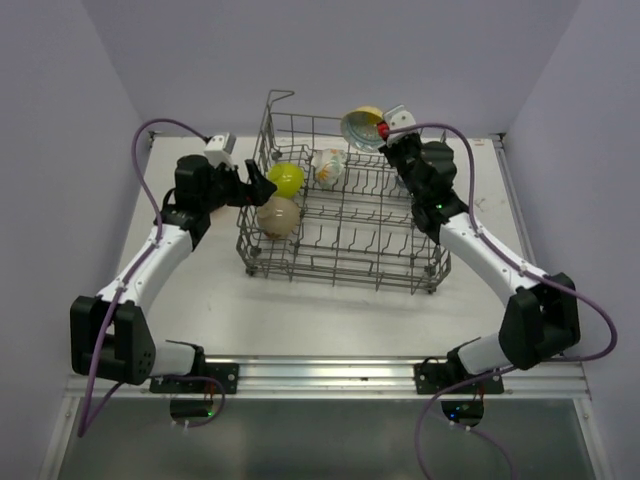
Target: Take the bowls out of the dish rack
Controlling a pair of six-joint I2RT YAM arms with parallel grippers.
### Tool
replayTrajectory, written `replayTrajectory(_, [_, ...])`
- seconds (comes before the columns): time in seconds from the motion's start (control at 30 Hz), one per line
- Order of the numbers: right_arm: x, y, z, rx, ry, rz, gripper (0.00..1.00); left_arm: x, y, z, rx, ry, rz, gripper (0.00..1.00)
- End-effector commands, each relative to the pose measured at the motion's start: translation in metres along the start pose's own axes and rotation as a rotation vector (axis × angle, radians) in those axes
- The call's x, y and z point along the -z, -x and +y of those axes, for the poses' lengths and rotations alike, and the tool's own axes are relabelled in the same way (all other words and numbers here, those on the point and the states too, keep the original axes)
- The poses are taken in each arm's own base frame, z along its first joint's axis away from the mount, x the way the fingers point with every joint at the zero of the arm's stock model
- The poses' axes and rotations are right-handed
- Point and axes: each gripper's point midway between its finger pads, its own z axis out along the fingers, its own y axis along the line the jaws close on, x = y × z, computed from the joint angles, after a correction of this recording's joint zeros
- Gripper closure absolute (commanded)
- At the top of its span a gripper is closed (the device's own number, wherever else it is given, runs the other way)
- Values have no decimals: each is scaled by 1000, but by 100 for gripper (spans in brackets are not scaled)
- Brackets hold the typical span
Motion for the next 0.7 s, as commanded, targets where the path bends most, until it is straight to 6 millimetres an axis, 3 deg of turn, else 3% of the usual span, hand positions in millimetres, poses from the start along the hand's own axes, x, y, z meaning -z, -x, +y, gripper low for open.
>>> replayTrajectory(0.0, [26, 34, -9, -187, -2, -8, 100, 18, 37, -2, -103, 58, -100, 0])
replayTrajectory(0.07, [37, 42, -6, -280, 24, 0, 100, 28, 52, -1, -120, 95, -133, 0])
replayTrajectory(0.23, [59, 25, 11, -445, 68, 123, 100, 56, 89, -11, -162, 148, -212, 0])
replayTrajectory(0.33, [68, 20, 23, -559, 94, 155, 100, 74, 104, -35, -153, 78, -270, 0])
replayTrajectory(0.5, [81, 15, 43, -698, 159, 255, 100, 92, 117, -92, -165, -129, -297, 0])
replayTrajectory(0.57, [84, 17, 49, -741, 185, 268, 100, 83, 113, -105, -180, -172, -253, 0])
replayTrajectory(0.6, [87, 19, 52, -778, 191, 270, 100, 72, 102, -116, -195, -206, -196, 0])
replayTrajectory(0.67, [91, 24, 56, -818, 214, 265, 100, 68, 105, -135, -222, -251, -173, 0])
